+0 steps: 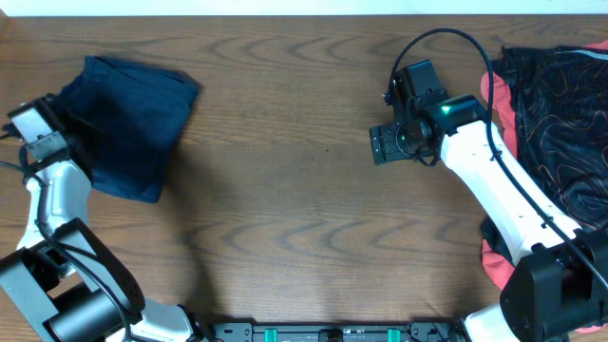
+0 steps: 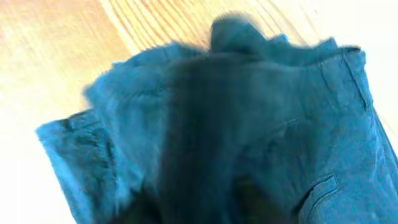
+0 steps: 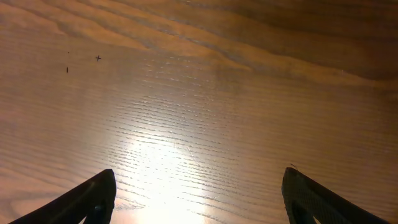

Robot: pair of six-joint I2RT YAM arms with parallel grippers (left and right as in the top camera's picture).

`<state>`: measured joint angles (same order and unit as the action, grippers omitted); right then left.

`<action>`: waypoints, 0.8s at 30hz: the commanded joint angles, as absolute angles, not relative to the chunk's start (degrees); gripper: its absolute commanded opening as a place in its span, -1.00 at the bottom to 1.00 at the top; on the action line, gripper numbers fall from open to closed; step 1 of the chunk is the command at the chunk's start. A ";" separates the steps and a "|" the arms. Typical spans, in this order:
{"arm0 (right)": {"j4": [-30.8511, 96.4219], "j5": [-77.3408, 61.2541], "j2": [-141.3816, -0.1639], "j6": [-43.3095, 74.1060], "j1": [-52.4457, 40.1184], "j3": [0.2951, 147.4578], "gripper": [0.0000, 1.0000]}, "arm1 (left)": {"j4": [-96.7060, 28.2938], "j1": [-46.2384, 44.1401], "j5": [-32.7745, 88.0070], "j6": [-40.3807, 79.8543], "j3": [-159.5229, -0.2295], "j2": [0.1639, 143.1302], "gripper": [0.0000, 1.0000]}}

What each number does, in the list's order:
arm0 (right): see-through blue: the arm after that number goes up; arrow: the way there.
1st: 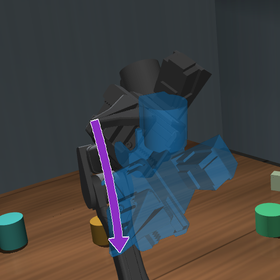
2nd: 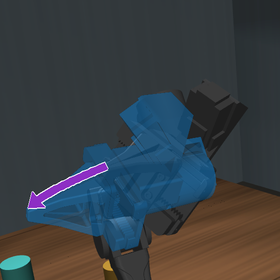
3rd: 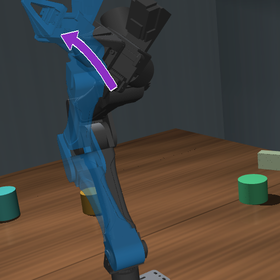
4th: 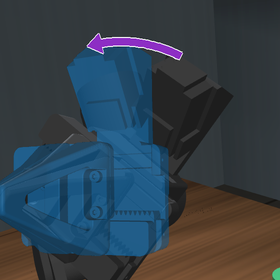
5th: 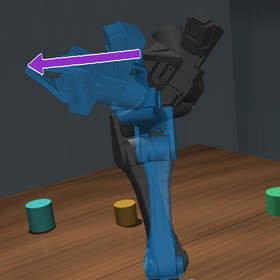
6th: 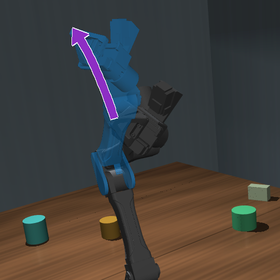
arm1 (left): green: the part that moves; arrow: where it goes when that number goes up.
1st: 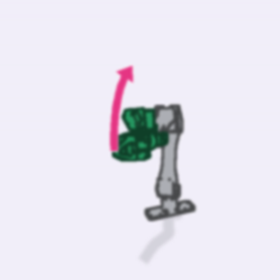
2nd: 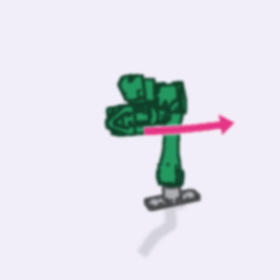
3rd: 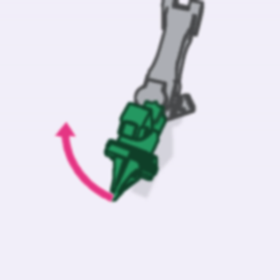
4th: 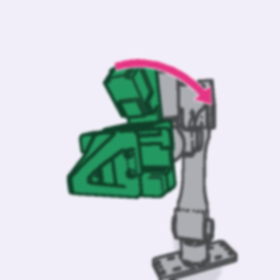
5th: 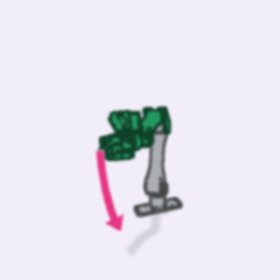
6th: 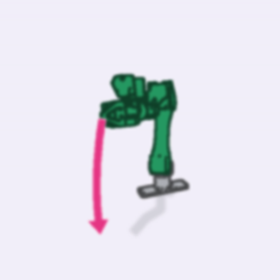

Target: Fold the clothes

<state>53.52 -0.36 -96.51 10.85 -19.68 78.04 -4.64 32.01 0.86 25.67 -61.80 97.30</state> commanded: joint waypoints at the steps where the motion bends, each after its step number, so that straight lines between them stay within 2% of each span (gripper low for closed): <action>1: 53.67 -0.27 -96.23 10.22 -19.57 78.74 0.68 | -4.71 33.30 1.89 25.56 -62.13 96.16 0.91; 2: 53.67 -0.27 -96.23 10.22 -19.55 78.74 0.68 | -4.71 33.69 2.50 25.61 -62.13 95.42 0.96; 9: 53.45 -0.23 -96.23 10.20 -19.55 78.74 0.72 | -4.23 34.50 3.05 25.54 -62.13 87.48 0.96; 14: 52.36 -0.21 -96.23 12.16 -19.53 78.74 0.82 | -3.38 30.85 14.39 23.68 -62.13 82.72 0.96; 17: 50.41 -1.67 -96.23 21.34 -19.00 78.74 0.96 | -4.05 24.43 18.92 20.51 -62.13 82.41 0.96; 19: 48.42 -3.97 -96.23 25.52 -18.35 78.74 0.99 | -6.00 18.28 18.81 17.04 -62.13 82.65 0.96; 24: 45.19 -3.84 -96.23 24.93 -16.40 78.74 0.99 | -12.60 1.89 15.31 11.70 -62.13 84.18 0.96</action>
<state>45.67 -3.22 -96.51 22.41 -17.93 78.06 -10.17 8.40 15.75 16.88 -61.80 83.37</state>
